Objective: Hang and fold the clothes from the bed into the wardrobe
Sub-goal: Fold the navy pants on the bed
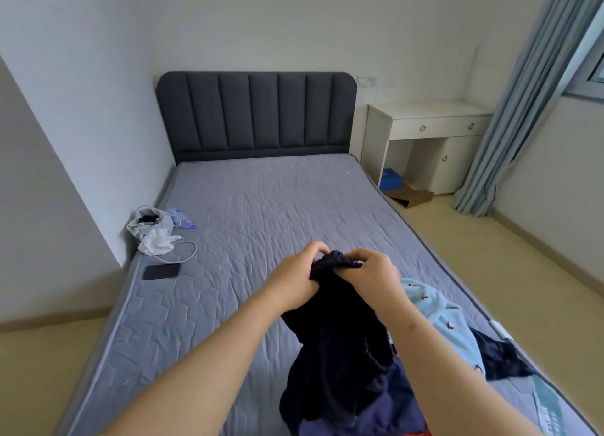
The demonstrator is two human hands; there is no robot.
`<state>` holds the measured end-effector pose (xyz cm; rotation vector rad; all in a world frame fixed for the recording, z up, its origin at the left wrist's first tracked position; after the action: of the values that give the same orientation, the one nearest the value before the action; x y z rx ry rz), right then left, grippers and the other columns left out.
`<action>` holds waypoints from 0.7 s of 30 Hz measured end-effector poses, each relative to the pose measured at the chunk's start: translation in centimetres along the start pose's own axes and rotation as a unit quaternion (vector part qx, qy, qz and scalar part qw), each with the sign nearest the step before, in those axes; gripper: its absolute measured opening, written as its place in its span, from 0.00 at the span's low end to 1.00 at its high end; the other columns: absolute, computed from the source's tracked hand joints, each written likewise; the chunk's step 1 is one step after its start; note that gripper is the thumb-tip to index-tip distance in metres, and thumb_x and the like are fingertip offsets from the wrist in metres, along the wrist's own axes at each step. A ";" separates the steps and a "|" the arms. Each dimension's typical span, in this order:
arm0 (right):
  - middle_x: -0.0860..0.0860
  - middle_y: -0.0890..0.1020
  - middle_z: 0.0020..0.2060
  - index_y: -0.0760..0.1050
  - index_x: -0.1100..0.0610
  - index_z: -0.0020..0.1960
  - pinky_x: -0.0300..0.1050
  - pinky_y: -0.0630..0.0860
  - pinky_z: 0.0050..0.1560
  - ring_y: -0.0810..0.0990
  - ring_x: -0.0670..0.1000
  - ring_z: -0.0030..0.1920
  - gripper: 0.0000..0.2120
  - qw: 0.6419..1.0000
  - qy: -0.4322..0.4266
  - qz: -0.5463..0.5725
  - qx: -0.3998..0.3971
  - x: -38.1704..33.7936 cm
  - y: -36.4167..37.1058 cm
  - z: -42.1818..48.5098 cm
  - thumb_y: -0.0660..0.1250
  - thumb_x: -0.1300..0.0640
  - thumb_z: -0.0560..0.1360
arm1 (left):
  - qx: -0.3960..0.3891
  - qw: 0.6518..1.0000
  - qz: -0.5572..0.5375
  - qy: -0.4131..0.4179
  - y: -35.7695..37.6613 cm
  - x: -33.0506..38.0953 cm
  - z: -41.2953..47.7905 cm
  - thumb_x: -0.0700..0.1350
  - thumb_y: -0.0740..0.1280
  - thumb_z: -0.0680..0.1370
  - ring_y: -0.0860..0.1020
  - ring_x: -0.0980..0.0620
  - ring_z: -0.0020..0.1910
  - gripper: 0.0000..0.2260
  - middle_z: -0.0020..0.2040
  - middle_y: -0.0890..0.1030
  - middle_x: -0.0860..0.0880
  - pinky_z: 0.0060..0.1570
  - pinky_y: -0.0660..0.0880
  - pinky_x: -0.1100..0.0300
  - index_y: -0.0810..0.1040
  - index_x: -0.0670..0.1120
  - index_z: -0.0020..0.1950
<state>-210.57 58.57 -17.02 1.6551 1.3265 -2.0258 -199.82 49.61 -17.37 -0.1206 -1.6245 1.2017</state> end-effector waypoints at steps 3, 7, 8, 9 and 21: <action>0.45 0.82 0.42 0.76 0.44 0.49 0.46 0.77 0.45 0.79 0.50 0.46 0.08 0.990 -0.019 -0.135 -0.017 0.0 0.6 -0.4 0.66 0.52 0.70 | 0.024 0.998 -0.015 -0.060 -0.9 -1.1 -0.1 0.38 0.60 0.72 0.75 0.46 0.38 0.10 0.36 0.76 0.50 0.34 0.67 0.57 0.69 0.53 0.47; 0.46 0.78 0.45 0.67 0.48 0.60 0.44 0.68 0.41 0.75 0.52 0.43 0.19 0.969 -0.054 -0.238 -0.033 -1.0 2.1 -0.7 0.63 0.55 0.70 | 0.104 0.980 -0.109 -0.131 -3.6 -1.4 0.0 0.35 0.57 0.72 0.70 0.50 0.34 0.10 0.38 0.74 0.47 0.31 0.64 0.58 0.69 0.50 0.42; 0.47 0.76 0.41 0.65 0.49 0.59 0.44 0.65 0.42 0.73 0.52 0.40 0.18 0.965 -0.067 -0.252 -0.026 -1.5 2.4 -0.7 0.63 0.56 0.69 | 0.128 0.971 -0.139 -0.145 -4.6 -1.4 -0.1 0.34 0.57 0.72 0.70 0.51 0.34 0.11 0.39 0.74 0.48 0.31 0.64 0.58 0.69 0.50 0.41; 0.47 0.74 0.39 0.64 0.51 0.57 0.45 0.63 0.43 0.71 0.52 0.39 0.17 0.960 -0.086 -0.267 -0.014 -2.1 2.7 -0.6 0.63 0.58 0.69 | 0.148 0.964 -0.160 -0.154 -5.7 -1.4 -0.2 0.34 0.57 0.71 0.69 0.52 0.33 0.11 0.38 0.73 0.49 0.31 0.64 0.59 0.69 0.50 0.40; 0.49 0.73 0.36 0.61 0.54 0.45 0.46 0.61 0.42 0.70 0.54 0.37 0.07 0.861 -0.352 -0.358 0.080 -16.5 2.6 1.4 0.57 0.65 0.73 | 0.144 0.864 0.481 -0.033 -22.8 2.3 -3.9 0.52 0.62 0.77 0.69 0.49 0.40 0.05 0.43 0.70 0.52 0.35 0.63 0.58 0.68 0.53 0.45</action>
<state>-204.09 50.13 -4.08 0.2857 1.6054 -2.7859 -187.20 42.34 0.75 -0.7774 -1.4209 2.2062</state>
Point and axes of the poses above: each hand's wrist, its own z-axis towards the middle knuckle, its own y-axis out of the palm, x = y × z, the point moved 5 cm from there along z, towards the middle knuckle
